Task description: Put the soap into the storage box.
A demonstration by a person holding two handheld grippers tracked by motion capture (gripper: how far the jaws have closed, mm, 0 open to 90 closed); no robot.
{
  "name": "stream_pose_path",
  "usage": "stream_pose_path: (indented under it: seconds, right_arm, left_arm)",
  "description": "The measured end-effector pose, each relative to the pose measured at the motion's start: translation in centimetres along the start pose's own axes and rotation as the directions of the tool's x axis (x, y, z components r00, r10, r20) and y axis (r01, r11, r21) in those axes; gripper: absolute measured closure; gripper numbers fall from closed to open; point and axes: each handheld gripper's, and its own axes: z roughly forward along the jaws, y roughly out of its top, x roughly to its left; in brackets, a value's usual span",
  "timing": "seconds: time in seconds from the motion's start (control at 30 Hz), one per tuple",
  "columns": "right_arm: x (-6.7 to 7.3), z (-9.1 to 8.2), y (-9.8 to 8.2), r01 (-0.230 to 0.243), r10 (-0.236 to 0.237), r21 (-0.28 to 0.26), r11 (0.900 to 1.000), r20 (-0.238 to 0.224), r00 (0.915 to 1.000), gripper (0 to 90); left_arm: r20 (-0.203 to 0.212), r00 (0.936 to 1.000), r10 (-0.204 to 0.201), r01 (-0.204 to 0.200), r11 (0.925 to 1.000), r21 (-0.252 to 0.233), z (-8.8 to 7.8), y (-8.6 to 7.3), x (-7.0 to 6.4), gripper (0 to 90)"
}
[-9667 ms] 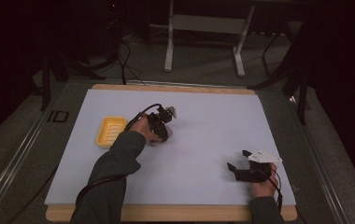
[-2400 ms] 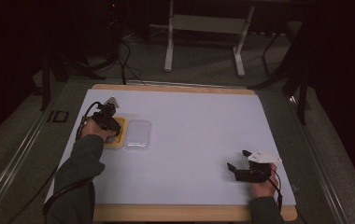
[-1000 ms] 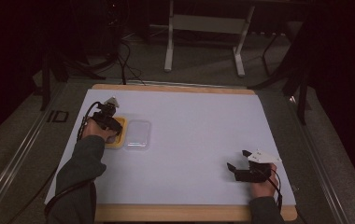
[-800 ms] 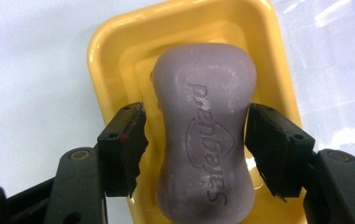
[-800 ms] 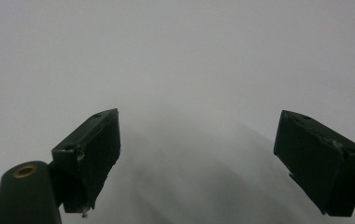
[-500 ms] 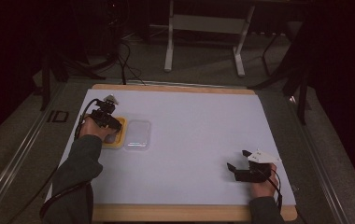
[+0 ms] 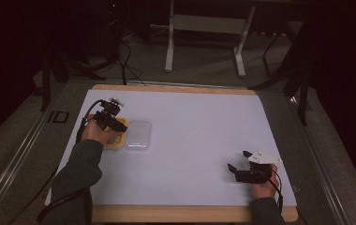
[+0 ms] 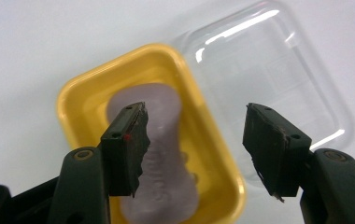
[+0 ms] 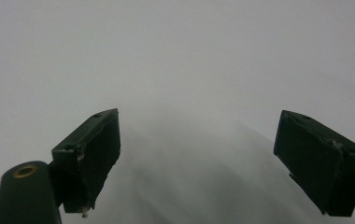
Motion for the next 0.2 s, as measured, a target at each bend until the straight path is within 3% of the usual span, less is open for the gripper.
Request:
stream_pose_path:
  seconds: [0.13,0.2]
  right_arm:
    - [0.0,0.0,0.0,-0.002,0.002,-0.001,1.0,0.0,1.0,14.4]
    - [0.0,0.0,0.0,-0.004,0.004,-0.002,1.0,-0.001,1.0,14.3]
  left_arm:
    - [0.02,0.9996,0.018,-0.017,0.9983,-0.056,0.0,-0.7,-0.9,40.4]
    - [0.022,0.9984,0.053,-0.051,0.9956,-0.079,0.0,-1.2,-1.5,40.4]
